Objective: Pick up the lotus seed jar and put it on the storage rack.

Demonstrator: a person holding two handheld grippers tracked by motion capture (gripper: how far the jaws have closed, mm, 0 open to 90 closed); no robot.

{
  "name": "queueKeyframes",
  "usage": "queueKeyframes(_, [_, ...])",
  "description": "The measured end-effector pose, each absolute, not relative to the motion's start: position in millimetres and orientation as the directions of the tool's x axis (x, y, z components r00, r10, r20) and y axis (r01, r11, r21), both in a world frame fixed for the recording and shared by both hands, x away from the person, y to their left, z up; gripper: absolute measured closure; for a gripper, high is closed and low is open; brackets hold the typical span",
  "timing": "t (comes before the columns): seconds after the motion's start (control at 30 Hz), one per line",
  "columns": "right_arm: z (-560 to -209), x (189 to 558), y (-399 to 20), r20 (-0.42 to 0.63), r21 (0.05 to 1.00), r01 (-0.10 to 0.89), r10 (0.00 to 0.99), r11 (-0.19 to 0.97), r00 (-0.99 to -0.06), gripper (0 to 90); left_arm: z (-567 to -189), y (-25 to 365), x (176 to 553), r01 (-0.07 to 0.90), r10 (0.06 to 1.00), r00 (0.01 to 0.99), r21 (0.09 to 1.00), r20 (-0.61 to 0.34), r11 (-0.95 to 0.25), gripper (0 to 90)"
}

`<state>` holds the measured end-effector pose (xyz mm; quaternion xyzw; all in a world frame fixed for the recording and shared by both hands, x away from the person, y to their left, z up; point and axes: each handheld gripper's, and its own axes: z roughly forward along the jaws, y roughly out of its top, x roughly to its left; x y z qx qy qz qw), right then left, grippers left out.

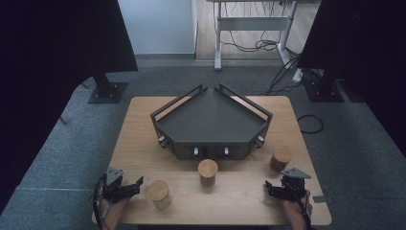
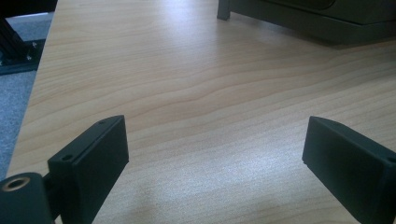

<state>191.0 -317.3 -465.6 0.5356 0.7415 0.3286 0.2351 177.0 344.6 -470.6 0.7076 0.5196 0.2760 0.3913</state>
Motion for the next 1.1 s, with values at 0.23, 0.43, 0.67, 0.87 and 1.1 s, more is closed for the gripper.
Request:
queueKeyframes(0.23, [-465.6,191.0,-317.4,0.003,0.739,0.64,0.948,0.211,-0.317,9.9,-470.0,344.7,174.8,0.506,0.95,0.312,0.849,-0.014,-0.154,7.0])
queueKeyframes(0.43, [-465.6,191.1,-317.6,0.003,0.739,0.639,0.948,0.213,-0.319,9.8,-469.5,345.2,171.2,0.484,0.948,0.318,0.861,-0.011,-0.153,7.1])
queueKeyframes(0.67, [-465.7,191.1,-317.6,0.003,0.739,0.639,0.947,0.214,-0.32,9.8,-469.7,346.2,166.0,0.451,0.946,0.325,0.88,-0.008,-0.148,7.2])
queueKeyframes(0.87, [-465.7,191.2,-317.7,0.003,0.739,0.639,0.947,0.214,-0.321,9.8,-469.8,346.8,163.1,0.431,0.944,0.33,0.89,-0.005,-0.146,7.3])
queueKeyframes(1.1, [-465.7,191.2,-317.8,0.003,0.739,0.638,0.947,0.215,-0.322,9.8,-469.5,347.6,158.4,0.401,0.941,0.338,0.905,-0.005,-0.139,7.3])
